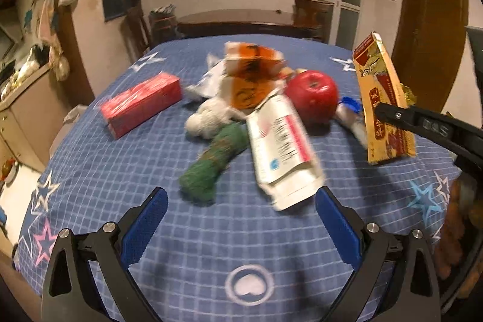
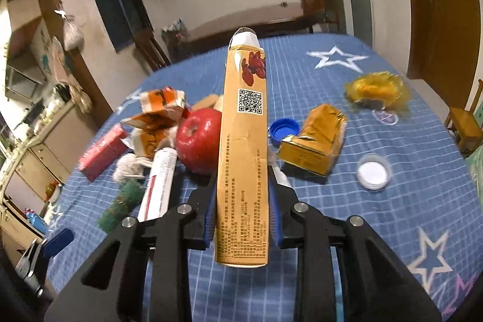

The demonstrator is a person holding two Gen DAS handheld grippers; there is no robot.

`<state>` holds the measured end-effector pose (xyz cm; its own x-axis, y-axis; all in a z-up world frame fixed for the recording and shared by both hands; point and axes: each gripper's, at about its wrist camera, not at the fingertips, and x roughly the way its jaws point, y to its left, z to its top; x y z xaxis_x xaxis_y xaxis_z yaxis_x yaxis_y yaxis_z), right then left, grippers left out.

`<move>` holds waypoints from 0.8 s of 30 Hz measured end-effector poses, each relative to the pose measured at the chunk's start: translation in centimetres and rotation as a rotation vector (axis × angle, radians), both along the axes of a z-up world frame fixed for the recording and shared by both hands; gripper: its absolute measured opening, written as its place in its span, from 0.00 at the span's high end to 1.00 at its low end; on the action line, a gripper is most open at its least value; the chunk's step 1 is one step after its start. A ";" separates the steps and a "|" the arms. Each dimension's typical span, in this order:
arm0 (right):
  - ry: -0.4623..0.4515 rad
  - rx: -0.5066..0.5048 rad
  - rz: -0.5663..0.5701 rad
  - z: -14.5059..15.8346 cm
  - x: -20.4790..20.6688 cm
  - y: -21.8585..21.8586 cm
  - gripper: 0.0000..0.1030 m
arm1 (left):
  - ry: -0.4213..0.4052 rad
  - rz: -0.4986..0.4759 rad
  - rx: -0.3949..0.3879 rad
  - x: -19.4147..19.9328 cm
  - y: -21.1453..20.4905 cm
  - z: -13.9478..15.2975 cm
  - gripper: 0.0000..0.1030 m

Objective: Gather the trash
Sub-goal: 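Grasp the tall yellow box with the right tool while the left tool grasps the white medicine box, then carry both boxes to the green bin and open both tools to drop them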

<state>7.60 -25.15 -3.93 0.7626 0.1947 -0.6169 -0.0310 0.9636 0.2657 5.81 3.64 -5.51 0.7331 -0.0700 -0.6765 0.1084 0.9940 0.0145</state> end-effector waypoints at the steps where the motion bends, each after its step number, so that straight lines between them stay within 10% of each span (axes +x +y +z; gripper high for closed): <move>1: -0.022 -0.004 -0.004 0.5 -1.0 -0.4 0.74 | -0.009 -0.022 0.000 0.2 -0.8 0.2 0.08; 9: -0.084 -0.002 0.001 2.3 -4.8 -2.6 0.74 | -0.012 -0.103 0.111 3.4 -6.3 -0.6 0.10; 19: -0.053 0.002 0.009 0.9 -5.9 -3.8 0.74 | 0.117 -0.033 0.138 6.7 -6.6 -2.9 0.82; 24: -0.061 -0.002 0.026 0.8 -6.8 -3.6 0.74 | 0.053 -0.016 0.139 3.8 -5.9 -1.4 0.91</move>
